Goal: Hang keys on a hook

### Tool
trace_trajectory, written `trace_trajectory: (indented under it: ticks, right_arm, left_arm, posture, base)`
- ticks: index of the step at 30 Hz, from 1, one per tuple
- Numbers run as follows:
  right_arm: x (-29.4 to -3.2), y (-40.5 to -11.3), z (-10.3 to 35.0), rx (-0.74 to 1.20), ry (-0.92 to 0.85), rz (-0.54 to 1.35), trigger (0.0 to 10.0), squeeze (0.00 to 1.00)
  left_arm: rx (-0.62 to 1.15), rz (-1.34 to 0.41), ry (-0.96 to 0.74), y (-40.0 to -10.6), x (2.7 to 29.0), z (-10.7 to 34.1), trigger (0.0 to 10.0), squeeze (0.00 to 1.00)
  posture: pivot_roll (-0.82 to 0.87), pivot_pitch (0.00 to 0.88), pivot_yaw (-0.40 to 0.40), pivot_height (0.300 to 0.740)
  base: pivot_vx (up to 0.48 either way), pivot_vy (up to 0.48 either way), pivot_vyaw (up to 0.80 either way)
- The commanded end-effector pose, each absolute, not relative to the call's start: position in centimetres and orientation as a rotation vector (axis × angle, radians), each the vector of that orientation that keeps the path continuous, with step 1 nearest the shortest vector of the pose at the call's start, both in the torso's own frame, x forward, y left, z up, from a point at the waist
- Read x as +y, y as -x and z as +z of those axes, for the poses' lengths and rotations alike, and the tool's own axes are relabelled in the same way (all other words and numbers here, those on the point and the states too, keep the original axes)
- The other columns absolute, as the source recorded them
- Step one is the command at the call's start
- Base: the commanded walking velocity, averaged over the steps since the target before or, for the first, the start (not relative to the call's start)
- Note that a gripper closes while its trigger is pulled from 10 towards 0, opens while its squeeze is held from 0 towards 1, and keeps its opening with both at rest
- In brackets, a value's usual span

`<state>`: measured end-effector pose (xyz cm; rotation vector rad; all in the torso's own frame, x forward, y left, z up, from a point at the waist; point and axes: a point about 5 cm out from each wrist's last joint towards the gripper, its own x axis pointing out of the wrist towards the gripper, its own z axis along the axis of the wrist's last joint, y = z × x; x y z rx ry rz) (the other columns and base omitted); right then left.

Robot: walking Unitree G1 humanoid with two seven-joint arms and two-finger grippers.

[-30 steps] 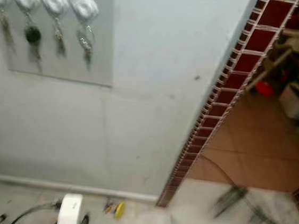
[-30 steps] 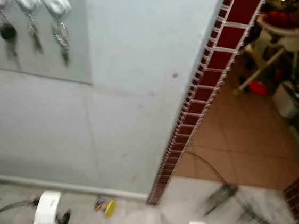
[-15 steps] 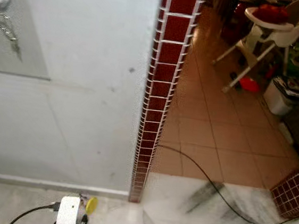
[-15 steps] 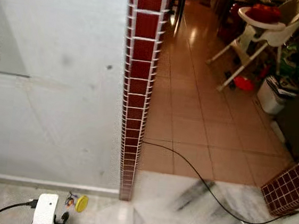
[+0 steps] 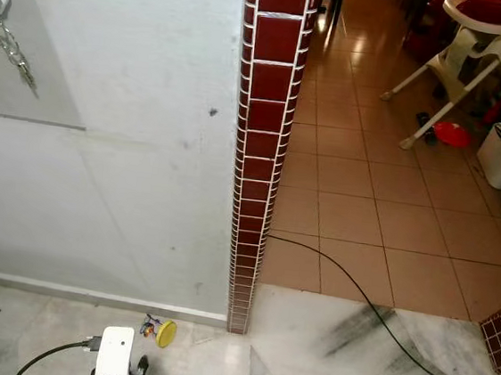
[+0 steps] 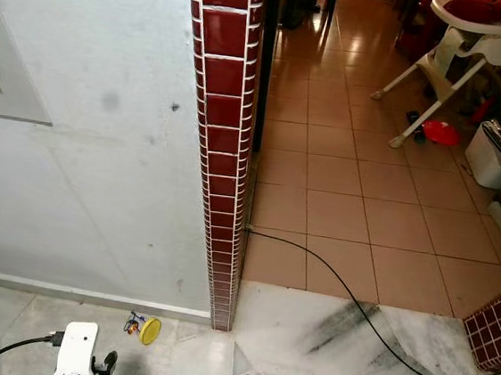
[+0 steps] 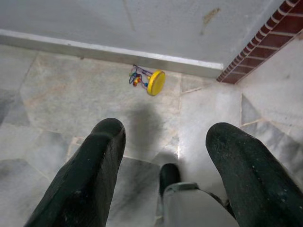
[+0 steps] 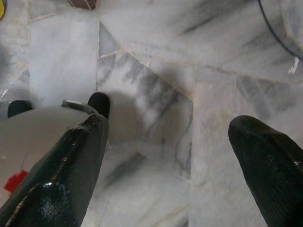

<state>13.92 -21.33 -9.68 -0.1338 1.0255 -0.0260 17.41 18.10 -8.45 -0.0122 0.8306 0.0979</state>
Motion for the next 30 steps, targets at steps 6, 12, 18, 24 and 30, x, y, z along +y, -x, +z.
trace_trajectory:
  ticks: [6,12,18,24,30]
  right_arm:
    - [-21.06,-13.78,-9.79,1.034,0.128,-0.017,10.0,0.00]
    - [-21.06,-13.75,-9.80,1.036,0.128,-0.016,10.0,0.00]
    - [-21.04,-13.69,-9.83,1.038,0.126,-0.019,10.0,0.00]
    - [-21.02,-13.59,-9.87,1.041,0.125,-0.021,10.0,0.00]
    - [-21.00,-13.50,-9.90,1.043,0.126,-0.019,10.0,0.00]
  left_arm:
    - [0.849,0.116,0.003,-17.05,18.69,-8.58,10.0,0.00]
    - [0.851,0.114,-0.017,-17.06,18.76,-8.57,10.0,0.00]
    - [0.853,0.116,-0.016,-17.04,18.81,-8.58,10.0,0.00]
    - [0.852,0.115,-0.016,-17.02,18.81,-8.59,10.0,0.00]
    - [0.852,0.118,-0.015,-17.04,18.83,-8.58,10.0,0.00]
  posture:
    - [-0.11,0.033,0.003,0.740]
    - [-0.11,0.035,0.003,0.740]
    - [-0.11,0.041,0.006,0.740]
    - [-0.11,0.043,0.007,0.740]
    - [-0.11,0.048,0.006,0.740]
  base:
    - [0.000,0.459,0.00]
    - [0.000,0.142,0.00]
    - [0.000,0.000,0.00]
    - [0.000,0.000,0.00]
    - [0.000,0.000,0.00]
